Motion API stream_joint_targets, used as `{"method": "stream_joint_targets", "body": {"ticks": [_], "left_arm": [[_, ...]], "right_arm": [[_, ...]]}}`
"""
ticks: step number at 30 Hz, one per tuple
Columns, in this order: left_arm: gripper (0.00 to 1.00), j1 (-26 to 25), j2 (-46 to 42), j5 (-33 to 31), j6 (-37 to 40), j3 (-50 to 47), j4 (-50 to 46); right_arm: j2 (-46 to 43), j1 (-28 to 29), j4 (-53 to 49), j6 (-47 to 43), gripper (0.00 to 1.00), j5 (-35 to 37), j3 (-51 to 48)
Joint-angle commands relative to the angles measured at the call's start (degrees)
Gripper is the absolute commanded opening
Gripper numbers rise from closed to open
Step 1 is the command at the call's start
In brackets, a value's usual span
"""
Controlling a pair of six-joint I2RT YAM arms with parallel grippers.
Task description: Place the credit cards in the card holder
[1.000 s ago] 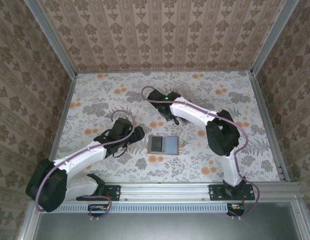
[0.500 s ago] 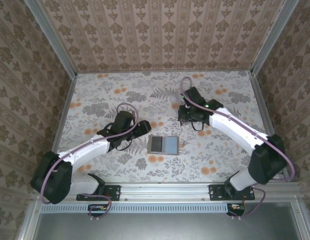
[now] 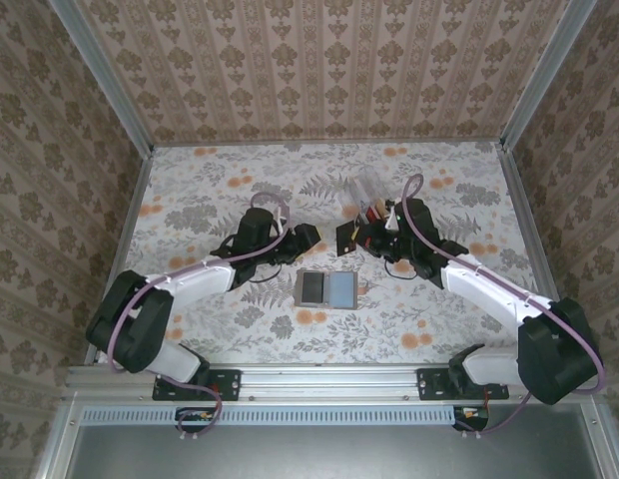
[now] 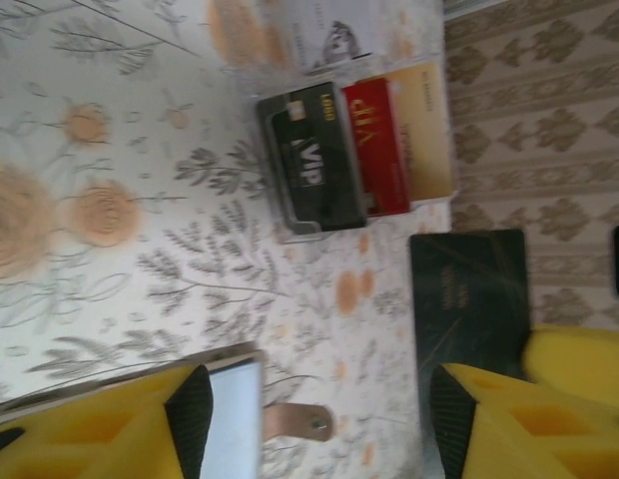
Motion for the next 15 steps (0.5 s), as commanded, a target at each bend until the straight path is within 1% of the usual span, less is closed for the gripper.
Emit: {"method": "stream_joint_targets", "body": {"ticks": [1, 5, 15], "left_arm": [[0.6, 0.5, 1.6, 4.2, -5.4, 0.7, 9.8], [0.57, 0.5, 2.7, 5.1, -6.2, 0.9, 11.6], [0.47, 0.4, 3.1, 6.9, -6.7, 1.5, 12.8]], "right_arm": [[-1.1, 0.1, 7.8, 4.8, 0.0, -2.5, -1.6], [-0.5, 0.1, 10.0, 6.0, 0.0, -3.6, -2.4], [2.4, 0.2, 15.1, 8.2, 0.0, -7.0, -2.4]]}}
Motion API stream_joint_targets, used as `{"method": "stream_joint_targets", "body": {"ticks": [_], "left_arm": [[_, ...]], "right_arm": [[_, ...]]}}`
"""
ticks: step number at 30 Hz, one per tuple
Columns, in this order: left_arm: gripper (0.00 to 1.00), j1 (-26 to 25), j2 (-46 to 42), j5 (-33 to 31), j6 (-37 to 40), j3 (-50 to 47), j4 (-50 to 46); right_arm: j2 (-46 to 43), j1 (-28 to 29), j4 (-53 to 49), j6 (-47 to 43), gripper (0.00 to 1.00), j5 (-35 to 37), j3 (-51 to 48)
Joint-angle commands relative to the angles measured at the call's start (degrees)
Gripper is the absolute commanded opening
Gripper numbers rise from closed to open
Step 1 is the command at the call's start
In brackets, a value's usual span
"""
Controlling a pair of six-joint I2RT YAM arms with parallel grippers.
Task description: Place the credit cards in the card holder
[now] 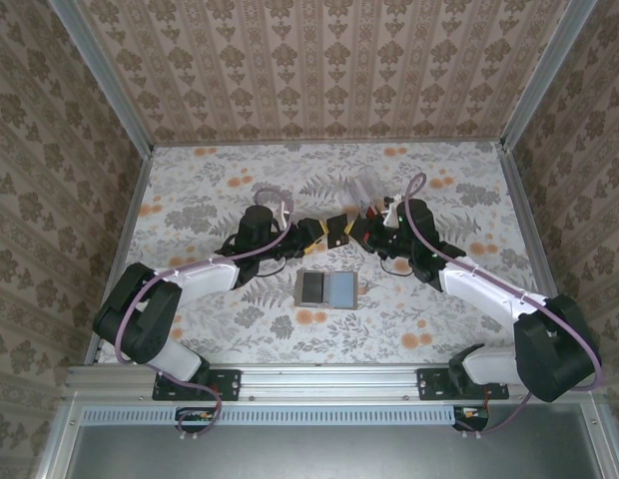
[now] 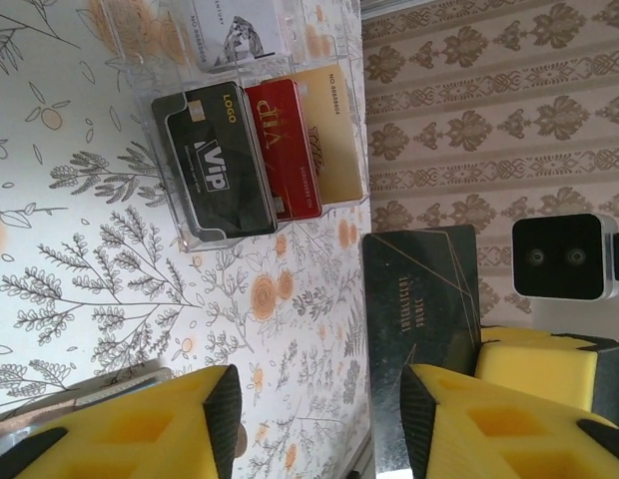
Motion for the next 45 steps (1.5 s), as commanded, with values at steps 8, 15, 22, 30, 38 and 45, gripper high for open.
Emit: {"method": "stream_joint_targets", "body": {"ticks": [8, 15, 22, 30, 38, 45], "left_arm": [[0.32, 0.3, 0.7, 3.5, -0.1, 2.1, 4.1], [0.17, 0.3, 0.8, 3.0, -0.2, 1.7, 4.2], [0.03, 0.3, 0.8, 2.9, -0.2, 1.5, 4.4], [0.0, 0.5, 0.2, 2.8, 0.2, 0.6, 4.2], [0.0, 0.8, -2.9, 0.7, 5.0, -2.4, -3.8], [0.0, 0.4, -6.2, -2.8, 12.6, -4.2, -16.1]], "right_arm": [[3.8, 0.3, 4.7, 1.5, 0.0, -3.7, 0.2], [4.7, 0.3, 4.8, 1.5, 0.0, -4.0, -0.2], [6.6, 0.3, 3.5, 0.3, 0.03, -4.7, -0.2], [6.7, 0.3, 0.3, -1.7, 0.11, -4.5, 0.3], [5.5, 0.4, -11.7, -7.3, 0.22, -0.4, 2.0], [5.9, 4.9, -28.0, -14.1, 0.22, 8.3, 6.1]]}}
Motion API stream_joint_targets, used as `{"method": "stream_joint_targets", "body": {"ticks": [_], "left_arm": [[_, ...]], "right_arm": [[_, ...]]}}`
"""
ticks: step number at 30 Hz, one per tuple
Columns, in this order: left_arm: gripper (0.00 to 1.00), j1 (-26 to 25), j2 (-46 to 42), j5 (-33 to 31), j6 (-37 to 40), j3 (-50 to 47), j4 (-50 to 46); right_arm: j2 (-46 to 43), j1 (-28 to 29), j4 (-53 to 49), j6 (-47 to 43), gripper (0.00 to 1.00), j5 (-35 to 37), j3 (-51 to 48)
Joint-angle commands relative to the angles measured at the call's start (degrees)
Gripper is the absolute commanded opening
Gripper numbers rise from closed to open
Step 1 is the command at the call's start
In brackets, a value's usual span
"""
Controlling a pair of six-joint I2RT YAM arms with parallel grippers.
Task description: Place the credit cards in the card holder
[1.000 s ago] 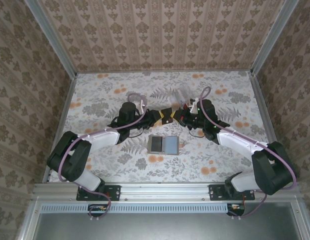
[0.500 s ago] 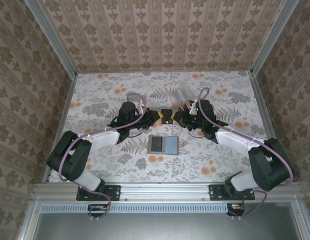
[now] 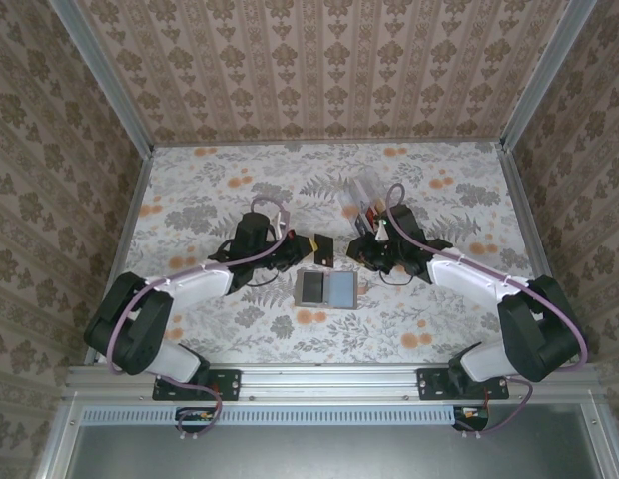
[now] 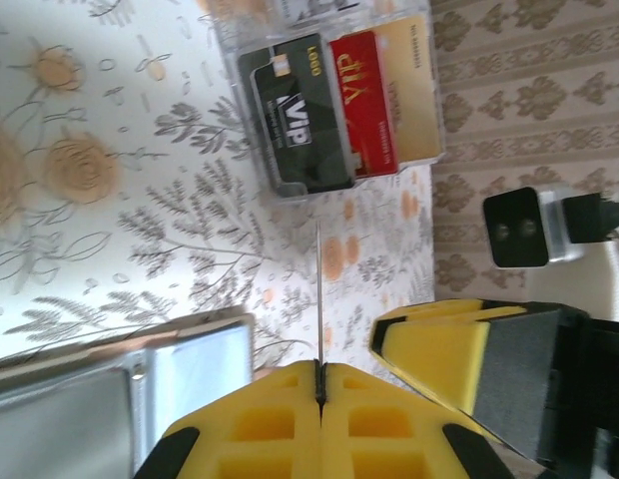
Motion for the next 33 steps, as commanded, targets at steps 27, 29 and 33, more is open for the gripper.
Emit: {"method": "stream_joint_targets", "body": {"ticks": [27, 29, 33], "left_arm": [[0.0, -7.1, 2.7, -6.7, 6.7, -5.0, -3.2], [0.0, -7.4, 3.2, -6.9, 7.1, -5.0, -3.3], [0.0, -7.9, 3.5, -8.0, 6.8, -6.0, -2.5]], "right_arm": [[11.4, 7.0, -17.8, -4.9, 0.13, 14.6, 1.7], [12.0, 7.0, -17.8, -4.9, 0.12, 14.6, 1.6], [12.9, 7.0, -17.6, -5.1, 0.12, 14.6, 1.4]]}}
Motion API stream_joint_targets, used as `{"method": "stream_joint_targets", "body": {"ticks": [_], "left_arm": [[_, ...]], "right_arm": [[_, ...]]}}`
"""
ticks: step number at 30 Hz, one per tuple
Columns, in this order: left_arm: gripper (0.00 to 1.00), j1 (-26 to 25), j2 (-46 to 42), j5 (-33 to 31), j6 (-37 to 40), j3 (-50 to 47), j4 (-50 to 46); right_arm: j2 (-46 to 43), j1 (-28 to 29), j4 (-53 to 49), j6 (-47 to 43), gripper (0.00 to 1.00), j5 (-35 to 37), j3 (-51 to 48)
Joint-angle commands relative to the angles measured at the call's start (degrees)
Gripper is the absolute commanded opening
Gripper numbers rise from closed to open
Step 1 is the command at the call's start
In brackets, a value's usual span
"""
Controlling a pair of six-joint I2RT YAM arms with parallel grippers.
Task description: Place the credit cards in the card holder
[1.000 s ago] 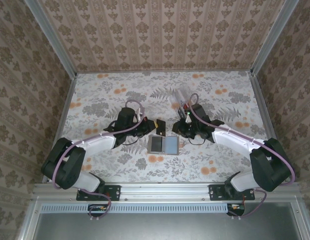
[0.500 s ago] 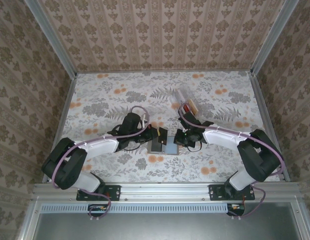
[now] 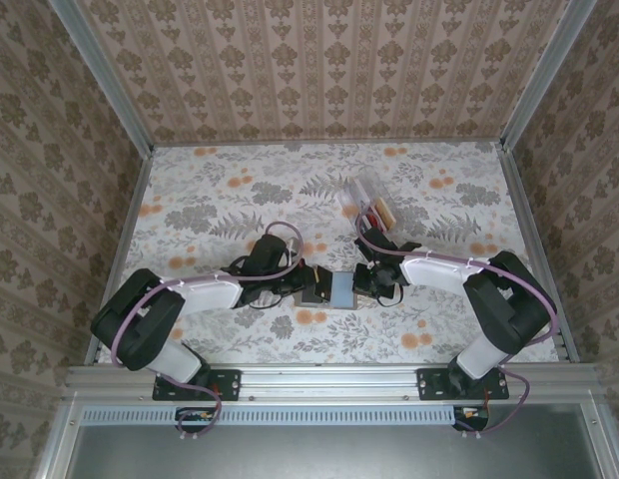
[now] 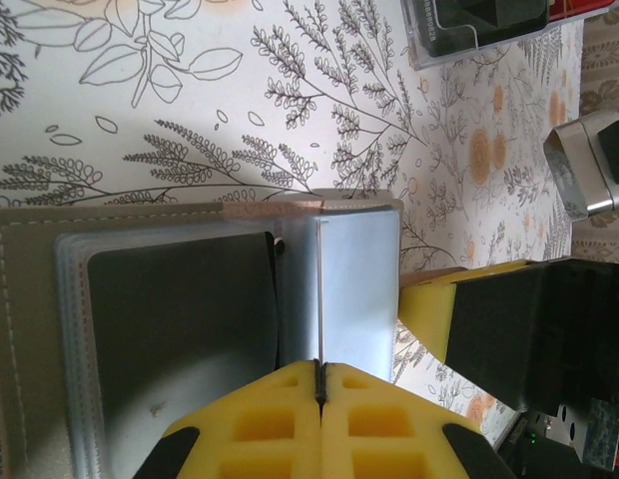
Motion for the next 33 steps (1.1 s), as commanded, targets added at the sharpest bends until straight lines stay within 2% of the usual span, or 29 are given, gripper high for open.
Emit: {"method": "stream_joint_targets", "body": {"ticks": [1, 14, 19, 33], "left_arm": [[0.0, -0.6, 1.0, -1.6, 1.4, -1.3, 1.9], [0.0, -3.9, 3.2, -5.3, 3.6, -0.4, 0.3], [0.0, -4.4, 4.1, -4.7, 3.8, -0.1, 0.6], [0.12, -7.0, 5.3, -6.2, 7.2, 5.5, -6.8]], "right_arm": [[2.0, 0.1, -1.8, -0.8, 0.12, 1.8, -0.1], [3.6, 0.3, -0.7, -0.9, 0.12, 1.0, -0.1], [4.2, 0.4, -0.2, -0.9, 0.11, 0.3, 0.1], [4.3, 0.5, 2.0, 0.4, 0.12, -1.7, -0.4]]}}
